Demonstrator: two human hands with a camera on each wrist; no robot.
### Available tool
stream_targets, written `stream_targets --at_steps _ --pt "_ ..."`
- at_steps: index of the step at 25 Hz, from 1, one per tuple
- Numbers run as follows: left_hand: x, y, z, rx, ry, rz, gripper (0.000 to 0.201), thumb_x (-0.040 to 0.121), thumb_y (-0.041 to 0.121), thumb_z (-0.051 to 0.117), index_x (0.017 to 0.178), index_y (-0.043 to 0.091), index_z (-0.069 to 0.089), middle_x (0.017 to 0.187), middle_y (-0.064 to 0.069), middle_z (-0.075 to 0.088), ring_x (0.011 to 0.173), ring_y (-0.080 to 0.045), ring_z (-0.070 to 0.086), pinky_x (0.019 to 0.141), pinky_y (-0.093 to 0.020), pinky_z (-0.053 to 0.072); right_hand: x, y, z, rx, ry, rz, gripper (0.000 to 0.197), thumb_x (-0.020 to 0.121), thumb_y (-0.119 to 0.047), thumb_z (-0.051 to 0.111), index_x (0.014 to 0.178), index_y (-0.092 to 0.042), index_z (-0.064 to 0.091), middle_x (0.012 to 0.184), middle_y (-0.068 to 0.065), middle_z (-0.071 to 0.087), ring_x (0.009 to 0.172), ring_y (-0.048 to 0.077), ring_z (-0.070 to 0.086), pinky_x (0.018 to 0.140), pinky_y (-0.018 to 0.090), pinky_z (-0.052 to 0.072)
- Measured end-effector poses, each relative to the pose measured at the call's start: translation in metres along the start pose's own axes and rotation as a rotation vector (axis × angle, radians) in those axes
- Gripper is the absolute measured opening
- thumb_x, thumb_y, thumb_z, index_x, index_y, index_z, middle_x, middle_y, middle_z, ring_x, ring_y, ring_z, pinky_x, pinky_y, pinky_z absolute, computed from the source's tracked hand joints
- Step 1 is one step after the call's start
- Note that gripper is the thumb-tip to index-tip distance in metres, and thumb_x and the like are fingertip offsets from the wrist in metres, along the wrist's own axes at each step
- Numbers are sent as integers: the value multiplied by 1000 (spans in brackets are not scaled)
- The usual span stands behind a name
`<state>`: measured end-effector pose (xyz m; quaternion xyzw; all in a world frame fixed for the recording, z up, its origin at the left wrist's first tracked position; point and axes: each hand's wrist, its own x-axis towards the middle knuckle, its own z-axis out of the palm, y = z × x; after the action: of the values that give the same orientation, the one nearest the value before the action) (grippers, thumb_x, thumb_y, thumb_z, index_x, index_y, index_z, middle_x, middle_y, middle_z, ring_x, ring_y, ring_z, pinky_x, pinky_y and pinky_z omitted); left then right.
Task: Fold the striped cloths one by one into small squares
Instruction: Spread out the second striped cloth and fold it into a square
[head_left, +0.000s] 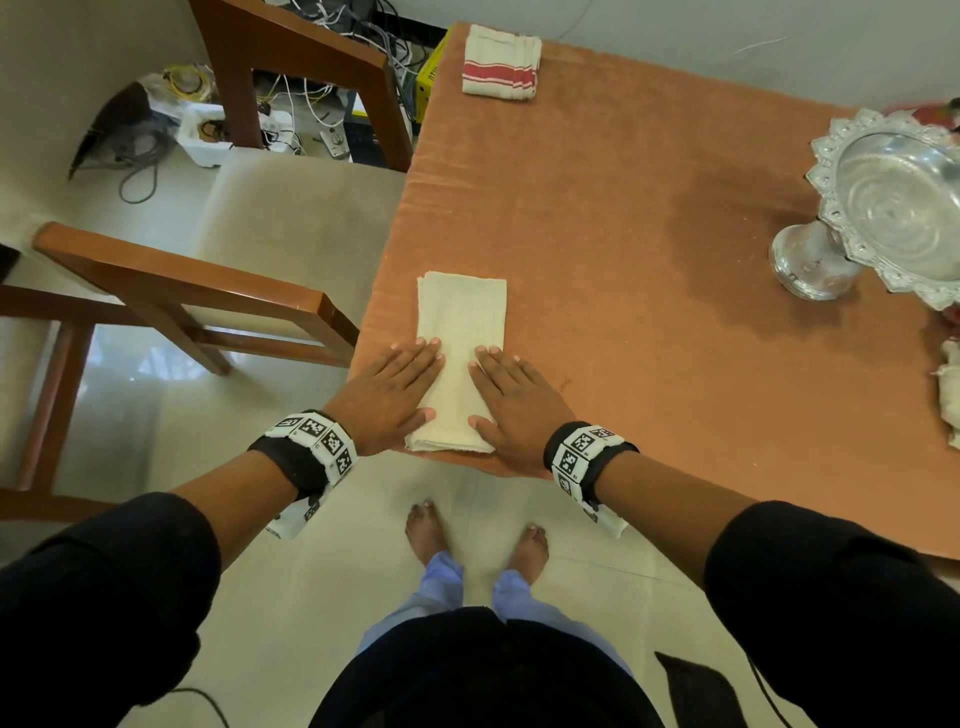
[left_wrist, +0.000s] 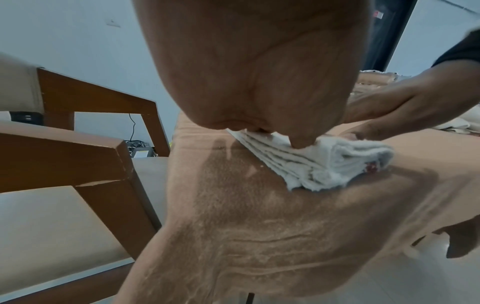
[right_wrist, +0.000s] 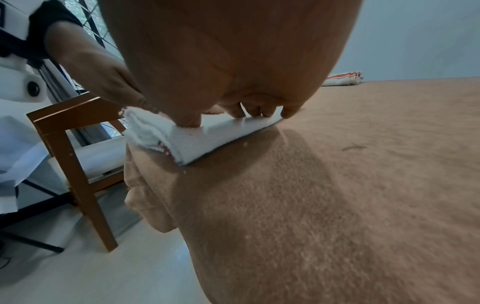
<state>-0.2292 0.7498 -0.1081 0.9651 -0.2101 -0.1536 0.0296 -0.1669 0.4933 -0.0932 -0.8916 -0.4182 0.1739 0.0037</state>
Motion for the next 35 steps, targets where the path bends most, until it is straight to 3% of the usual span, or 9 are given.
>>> stream_targets --at_steps 6,8,10,12,16,19,25,30,35 --pt "0 10 -8 -36 -6 -65 76 107 48 36 164 9 6 172 -10 -3 160 -26 -2 130 -45 4 2 -9 -2 12 -26 45 76 100 -51 39 160 -9 18 170 13 6 156 27 8 125 49 15" --pt "-8 15 -16 -73 106 -40 61 105 37 45 160 13 31 170 -9 20 159 -28 13 128 -49 16 -5 -13 -6 -8 69 -9 64 98 -45 46 151 -10 39 163 16 29 148 33 30 118 52 28" --pt "-23 20 -19 -89 210 45 46 95 23 54 141 18 57 155 -7 48 147 -31 38 121 -50 31 -15 -18 -3 -17 163 -121 51 96 -45 49 135 -13 56 144 15 52 128 35 50 103 50 42" --pt "-39 27 -15 -126 216 104 46 84 23 54 129 20 65 142 -6 57 135 -29 50 115 -48 37 -24 -24 5 -40 187 -200 44 95 -49 51 122 -16 61 125 11 59 109 31 55 89 46 47" --pt "-55 26 -5 -196 165 58 58 84 25 61 141 22 56 151 -4 49 136 -28 46 114 -47 41 -23 -27 15 17 191 -191 39 92 -47 64 117 -17 60 112 7 56 98 27 52 77 42 51" --pt "-52 24 -5 -238 181 19 51 92 22 65 142 25 56 151 -2 49 131 -27 49 106 -45 50 -18 -27 16 53 199 -182 38 91 -50 68 110 -17 63 107 6 56 94 26 51 68 38 52" --pt "-43 24 -1 -297 212 -16 52 85 19 73 135 26 60 144 2 51 119 -25 53 94 -46 54 -15 -29 -2 127 118 -192 59 91 -54 29 109 -10 63 105 12 57 95 30 50 67 40 48" --pt "-40 24 0 -354 222 -27 61 78 45 81 133 26 60 142 4 51 115 -23 52 94 -42 51 -1 -26 -13 200 31 -126 25 88 -15 55 111 -13 62 103 9 63 94 30 56 74 41 49" --pt "-26 34 -1 -346 255 -145 78 66 63 82 127 21 60 128 4 57 103 -19 52 88 -36 48 12 -14 -31 531 21 13 25 74 -27 61 98 -24 64 89 -3 71 76 19 61 65 32 47"
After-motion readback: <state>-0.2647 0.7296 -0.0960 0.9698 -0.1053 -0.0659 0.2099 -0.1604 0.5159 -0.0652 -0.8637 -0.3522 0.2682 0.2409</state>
